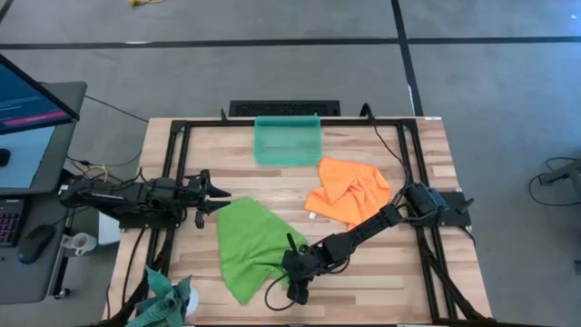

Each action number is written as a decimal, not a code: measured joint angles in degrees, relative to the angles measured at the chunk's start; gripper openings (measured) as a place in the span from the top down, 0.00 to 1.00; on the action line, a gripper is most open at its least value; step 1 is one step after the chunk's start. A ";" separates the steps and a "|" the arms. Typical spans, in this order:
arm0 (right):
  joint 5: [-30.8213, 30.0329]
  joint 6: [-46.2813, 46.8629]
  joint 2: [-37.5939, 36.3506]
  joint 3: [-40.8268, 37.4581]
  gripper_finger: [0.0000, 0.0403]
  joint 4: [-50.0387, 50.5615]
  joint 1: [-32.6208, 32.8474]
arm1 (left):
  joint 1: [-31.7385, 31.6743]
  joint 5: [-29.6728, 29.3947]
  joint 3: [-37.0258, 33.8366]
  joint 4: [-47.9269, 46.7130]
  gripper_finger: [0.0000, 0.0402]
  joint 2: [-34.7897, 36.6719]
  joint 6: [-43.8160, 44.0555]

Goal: Roll microfiber towels into tight, uniform cylinder then place into a basket
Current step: Fold the green towel

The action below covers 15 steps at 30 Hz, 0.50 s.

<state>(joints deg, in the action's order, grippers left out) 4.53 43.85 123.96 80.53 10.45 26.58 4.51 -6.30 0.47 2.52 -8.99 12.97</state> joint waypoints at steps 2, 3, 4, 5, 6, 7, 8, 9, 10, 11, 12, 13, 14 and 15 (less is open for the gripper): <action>0.13 -0.81 -0.12 -0.02 0.94 0.22 -0.16 | 0.00 1.32 0.00 -0.10 0.71 0.00 0.37; 0.18 -1.52 -0.27 -0.02 0.97 0.38 -0.43 | 0.00 1.98 0.00 -0.19 0.71 0.00 0.84; 0.18 -2.22 -0.35 -0.02 0.98 0.33 -0.60 | 0.01 2.45 0.00 -0.23 0.71 0.00 1.28; 0.16 -2.95 -0.41 -0.02 0.98 0.36 -0.89 | 0.02 2.59 0.00 -0.25 0.71 0.00 1.47; 0.15 -3.34 -0.60 -0.02 0.97 0.62 -1.18 | 0.01 2.39 0.00 -0.11 0.71 0.00 1.53; 0.13 -3.58 -1.10 -0.07 0.96 1.75 -1.44 | 0.02 1.70 0.00 0.31 0.71 -0.02 1.45; 0.13 -3.60 -1.54 -0.13 0.95 2.23 -1.80 | 0.00 0.95 0.00 1.16 0.71 -0.02 1.22; 0.10 -3.68 -1.71 0.05 0.94 2.24 -2.09 | 0.00 0.43 0.00 2.30 0.71 -0.02 1.20; 0.01 -3.83 -2.18 0.09 0.93 3.28 -2.42 | 0.02 0.16 0.00 3.32 0.71 0.00 1.18; -0.39 -4.25 -2.83 -0.09 0.93 5.51 -2.69 | 0.00 -0.02 0.00 4.37 0.71 -0.02 1.14; -0.79 -4.90 -3.30 -0.15 0.93 6.46 -2.98 | 0.01 -0.03 0.04 5.43 0.71 -0.01 0.92; -1.23 -5.69 -3.40 0.03 0.93 5.99 -3.36 | 0.00 -0.14 0.19 5.95 0.71 0.00 0.18; -1.50 -6.52 -3.71 0.13 0.94 5.84 -3.76 | 0.02 -0.30 0.36 5.92 0.71 0.00 -0.66; -1.62 -7.42 -4.48 0.04 0.95 7.02 -4.13 | 0.02 -0.46 0.72 5.65 0.71 -0.06 -1.48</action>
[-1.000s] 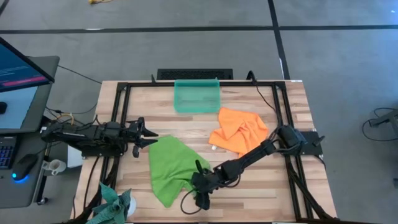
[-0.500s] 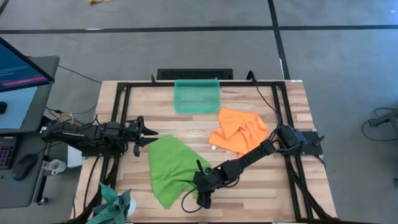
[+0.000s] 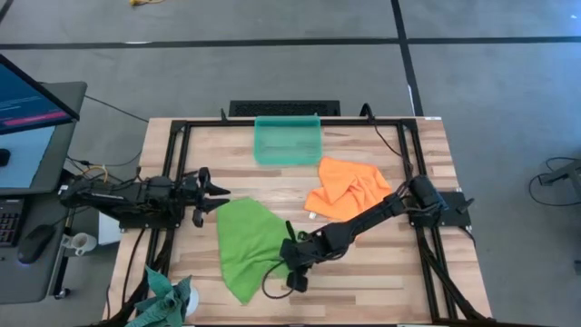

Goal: Roll microfiber towels into tight, uniform cylinder then place into a basket
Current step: Fold the green towel

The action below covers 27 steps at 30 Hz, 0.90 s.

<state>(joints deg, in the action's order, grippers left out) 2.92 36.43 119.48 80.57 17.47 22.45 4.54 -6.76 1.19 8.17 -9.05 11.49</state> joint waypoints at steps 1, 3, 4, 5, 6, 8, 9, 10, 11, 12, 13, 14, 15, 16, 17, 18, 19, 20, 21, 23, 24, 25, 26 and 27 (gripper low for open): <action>0.03 -0.82 -0.68 -0.08 0.96 0.74 -0.27 | -0.02 -0.29 0.44 0.48 0.71 -0.31 -0.66; 0.06 -2.18 -1.14 0.27 0.98 -0.09 -1.19 | -0.02 -1.15 0.98 3.32 0.71 -0.96 -1.81; 0.03 -2.47 -1.60 0.20 0.98 1.32 -1.60 | -0.01 -1.22 1.14 4.32 0.71 -1.35 -2.38; -0.14 -2.98 -2.26 -0.13 0.98 3.26 -1.98 | -0.02 -1.27 1.49 5.16 0.71 -2.33 -3.02; -0.17 -3.46 -2.60 -0.18 0.98 3.50 -2.47 | 0.00 -1.25 1.88 5.79 0.71 -3.50 -3.61; -0.24 -4.42 -3.22 0.16 0.97 3.27 -3.47 | -0.02 -1.25 2.75 5.69 0.71 -6.03 -3.92; -0.32 -5.04 -3.94 0.06 0.97 4.73 -3.89 | -0.02 -1.25 3.44 5.75 0.71 -7.57 -3.92; -0.44 -5.68 -4.42 -0.02 0.96 5.42 -4.26 | -0.02 -1.30 4.14 5.89 0.71 -9.40 -3.94; -0.44 -6.46 -4.57 0.02 0.96 4.82 -4.72 | -0.01 -1.38 4.84 5.97 0.71 -11.36 -3.94; -0.44 -7.20 -4.59 0.13 0.96 4.81 -5.11 | -0.01 -1.45 5.49 5.95 0.71 -13.33 -3.90; -0.44 -7.97 -4.77 0.10 0.96 5.59 -5.50 | -0.02 -1.47 6.16 5.82 0.71 -15.50 -3.62; -0.44 -8.66 -5.06 -0.03 0.96 6.64 -5.80 | -0.02 -1.47 6.96 5.79 0.71 -17.53 -3.40; -0.41 -9.45 -5.36 -0.06 0.96 7.17 -6.09 | -0.02 -1.45 7.83 5.80 0.71 -19.60 -3.20; -0.37 -9.97 -5.55 0.04 0.97 7.39 -6.35 | 0.00 -1.32 8.62 5.80 0.71 -21.70 -2.82; -0.37 -10.39 -5.63 0.09 0.97 8.14 -6.59 | 0.00 -1.03 9.43 5.83 0.71 -23.75 -2.38; -0.37 -10.56 -5.65 0.08 0.98 9.24 -6.84 | 0.04 -0.93 10.20 5.86 0.71 -25.78 -1.94; -0.37 -10.76 -5.56 0.02 0.98 9.99 -6.96 | 0.26 -0.79 11.09 5.86 0.71 -28.00 -1.68; -0.39 -10.96 -5.48 0.00 0.98 10.30 -7.00 | 0.68 -0.82 11.94 5.87 0.71 -30.05 -1.55; -0.39 -11.00 -5.48 0.00 0.97 10.30 -7.06 | 1.42 -0.82 12.74 5.84 0.71 -32.16 -1.53; -0.39 -11.00 -5.49 0.03 0.97 10.48 -7.08 | 3.43 -1.11 14.64 5.85 0.71 -36.65 -1.35; -0.39 -11.00 -5.31 0.03 0.96 10.78 -7.11 | 4.62 -1.46 15.49 5.77 0.71 -38.61 -1.24; -0.39 -11.00 -5.18 0.03 0.96 11.04 -7.03 | 5.97 -2.01 16.58 5.71 0.71 -40.84 -1.08; -0.40 -11.00 -5.11 0.03 0.96 11.39 -6.84 | 7.57 -2.74 17.78 5.69 0.71 -43.16 -0.68; -0.43 -11.00 -5.11 0.03 0.96 11.46 -6.72 | 9.15 -3.74 18.90 5.64 0.71 -45.32 -0.43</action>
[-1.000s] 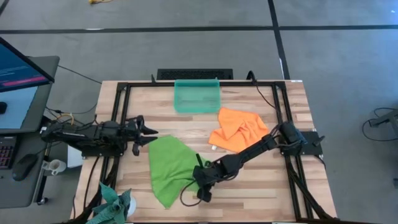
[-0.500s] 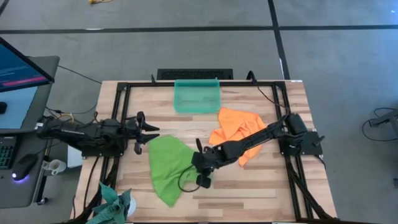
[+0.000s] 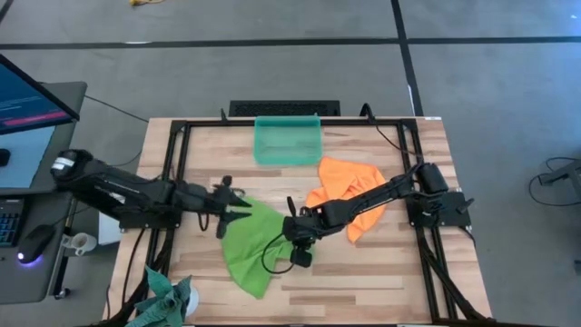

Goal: Roll microfiber towels into tight, uniform cylinder then place into a basket
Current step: Fold the green towel

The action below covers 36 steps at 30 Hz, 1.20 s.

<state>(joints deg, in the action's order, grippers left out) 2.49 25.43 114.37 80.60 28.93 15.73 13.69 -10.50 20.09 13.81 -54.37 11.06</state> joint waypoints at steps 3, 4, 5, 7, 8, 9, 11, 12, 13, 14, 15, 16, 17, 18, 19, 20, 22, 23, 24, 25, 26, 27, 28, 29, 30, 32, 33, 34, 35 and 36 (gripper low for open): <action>0.03 0.00 0.00 0.00 0.96 -0.16 0.09 | 5.10 -4.29 3.69 -0.91 0.71 -6.50 0.11; 0.03 0.00 0.00 0.00 0.96 -0.16 0.13 | 6.66 -5.94 5.00 -1.56 0.71 -8.53 0.13; 0.03 0.00 0.00 0.00 0.97 -0.16 0.13 | 8.25 -7.45 6.39 -2.48 0.71 -10.59 0.14; 0.03 0.00 0.00 0.00 0.97 -0.05 0.11 | 11.00 -9.91 9.29 -5.00 0.71 -14.34 0.35; 0.03 0.00 0.00 0.00 0.97 0.07 0.11 | 12.18 -10.99 10.75 -6.65 0.71 -16.09 0.91; 0.03 0.00 0.00 0.00 0.97 0.05 0.11 | 13.26 -12.07 12.24 -8.60 0.71 -17.74 1.73; 0.03 0.00 0.00 0.00 0.96 0.13 0.11 | 15.28 -14.09 15.09 -12.21 0.71 -20.72 3.42; 0.03 0.00 0.00 0.00 0.96 0.34 0.11 | 16.18 -15.18 16.55 -14.00 0.71 -22.10 4.50; 0.03 0.00 0.00 0.00 0.96 0.64 0.11 | 17.08 -16.19 17.92 -15.83 0.71 -23.50 5.79; 0.03 0.00 0.00 0.00 0.96 0.75 0.11 | 17.94 -17.06 19.24 -17.74 0.71 -24.83 7.25; 0.03 0.00 0.00 0.00 0.96 0.85 0.11 | 18.71 -17.67 20.46 -19.68 0.71 -26.09 8.82; 0.03 0.00 0.00 0.00 0.96 0.87 0.11 | 19.63 -18.04 21.80 -21.49 0.71 -27.44 10.47; 0.03 0.00 0.00 0.00 0.97 0.85 0.11 | 20.50 -18.26 23.08 -23.16 0.71 -28.68 12.18; 0.03 0.00 0.00 0.00 0.97 0.85 0.11 | 21.37 -18.31 24.34 -24.67 0.71 -29.81 14.00; 0.03 0.00 0.00 0.00 0.97 0.85 0.11 | 22.23 -18.32 25.45 -26.00 0.71 -30.87 15.88; 0.03 0.00 0.00 0.00 0.97 0.87 0.11 | 23.07 -18.30 26.54 -27.48 0.71 -32.00 17.86; 0.03 0.00 0.00 0.00 0.96 0.85 0.11 | 24.67 -17.59 28.79 -30.53 0.71 -34.23 21.70; 0.03 0.00 0.00 0.00 0.96 0.85 0.11 | 25.42 -16.89 29.92 -31.58 0.71 -35.23 23.19; 0.03 0.00 0.00 0.00 0.96 0.85 0.11 | 26.18 -16.19 31.21 -32.27 0.71 -36.31 24.68; 0.03 0.00 0.02 0.00 0.96 0.85 0.11 | 26.96 -15.57 32.46 -32.61 0.71 -37.40 25.90; 0.03 0.00 0.00 0.00 0.96 0.85 0.11 | 27.81 -15.17 33.53 -32.87 0.71 -38.37 26.87; 0.03 0.00 0.00 0.00 0.96 0.84 0.11 | 28.67 -14.81 34.39 -32.87 0.71 -39.31 27.25; 0.03 0.00 0.02 0.00 0.96 0.85 0.11 | 29.40 -14.45 35.15 -32.76 0.71 -40.36 27.40; 0.03 0.00 0.02 0.00 0.97 0.81 0.11 | 30.05 -14.15 35.79 -32.68 0.71 -41.44 27.39; 0.03 0.00 0.02 0.00 0.97 0.73 0.11 | 30.61 -14.01 36.14 -32.69 0.71 -42.33 27.36; 0.03 0.00 0.02 0.00 0.97 0.67 0.11 | 31.46 -14.01 36.45 -32.73 0.71 -44.34 27.70; 0.03 0.01 0.02 0.00 0.97 0.67 0.11 | 31.62 -13.88 36.48 -32.73 0.71 -45.45 28.51; 0.03 0.02 0.02 0.00 0.97 0.67 0.11 | 31.68 -13.58 36.47 -33.22 0.71 -46.42 29.40; 0.03 0.02 0.02 0.00 0.96 0.67 0.11 | 31.68 -13.10 36.43 -33.69 0.71 -47.27 30.32; 0.03 0.02 0.02 0.00 0.96 0.67 0.11 | 31.65 -12.71 36.42 -33.88 0.71 -48.04 31.18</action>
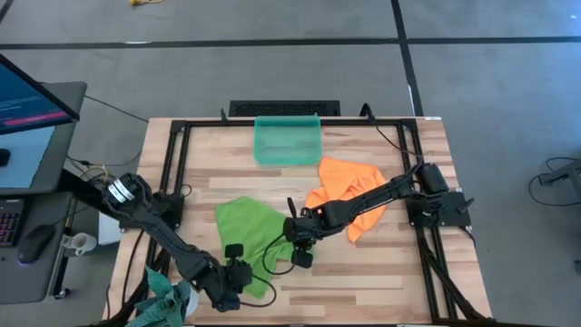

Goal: Roll microfiber towels into tight, uniform cylinder then place into a basket
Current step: Fold the green towel

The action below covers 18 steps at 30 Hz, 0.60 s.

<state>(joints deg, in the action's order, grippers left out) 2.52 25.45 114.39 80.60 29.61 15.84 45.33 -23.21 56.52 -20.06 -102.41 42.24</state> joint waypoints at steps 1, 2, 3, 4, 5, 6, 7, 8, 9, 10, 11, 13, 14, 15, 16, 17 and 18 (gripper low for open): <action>0.00 0.00 0.00 0.00 0.96 0.00 0.00 | -0.13 0.06 -0.01 -0.28 0.71 -0.67 0.80; 0.00 0.00 0.00 0.00 0.96 0.00 0.00 | -0.26 0.09 -0.01 -0.95 0.71 -1.16 1.38; 0.00 0.00 0.00 0.00 0.96 0.00 0.00 | -0.35 0.09 -0.01 -1.68 0.71 -1.52 1.80; 0.00 0.00 0.00 0.00 0.96 -0.01 0.00 | -0.57 0.11 -0.01 -2.39 0.71 -1.74 1.98; 0.00 0.01 0.02 0.00 0.97 -0.03 0.00 | -0.70 0.02 -0.01 -3.61 0.71 -1.81 2.03; 0.00 0.02 0.02 0.00 0.97 -0.04 0.00 | -0.92 -0.33 0.01 -5.17 0.71 -1.80 2.20; 0.00 0.10 0.02 0.00 0.97 -0.05 0.00 | -1.15 -0.94 0.05 -6.63 0.71 -1.75 2.45; 0.00 0.49 0.02 0.00 0.97 -0.10 0.00 | -1.47 -1.95 0.06 -8.32 0.71 -1.72 2.56; -0.05 1.15 0.02 0.00 0.97 -0.27 0.00 | -1.81 -3.16 0.08 -10.24 0.71 -1.72 2.59; -0.33 1.40 0.02 0.00 0.97 -0.62 0.00 | -2.12 -4.45 0.08 -12.01 0.71 -1.72 2.50; -0.98 1.48 0.02 0.00 0.97 -0.91 0.02 | -2.51 -5.50 0.07 -13.78 0.71 -1.72 2.30; -1.41 1.51 0.02 0.00 0.96 -1.73 0.13 | -3.48 -6.96 0.06 -16.98 0.71 -1.72 2.12; -1.51 1.51 0.03 0.00 0.96 -2.31 0.16 | -4.04 -7.36 0.06 -18.51 0.71 -1.72 2.07; -1.52 1.51 0.04 0.00 0.96 -2.78 0.18 | -4.66 -7.61 0.04 -20.22 0.71 -1.72 2.02; -1.51 1.51 0.02 0.00 0.96 -3.08 0.21 | -5.27 -7.73 0.01 -22.01 0.71 -1.72 1.93; -1.51 1.51 0.02 0.00 0.96 -3.12 0.24 | -5.84 -7.71 0.00 -23.50 0.71 -1.72 1.82; -1.53 1.51 0.02 0.00 0.97 -3.10 0.26 | -6.36 -7.71 -0.01 -24.69 0.71 -1.73 1.64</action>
<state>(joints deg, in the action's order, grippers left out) 0.99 26.96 114.41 80.60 26.50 16.10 38.97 -30.92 56.51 -44.75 -104.15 43.89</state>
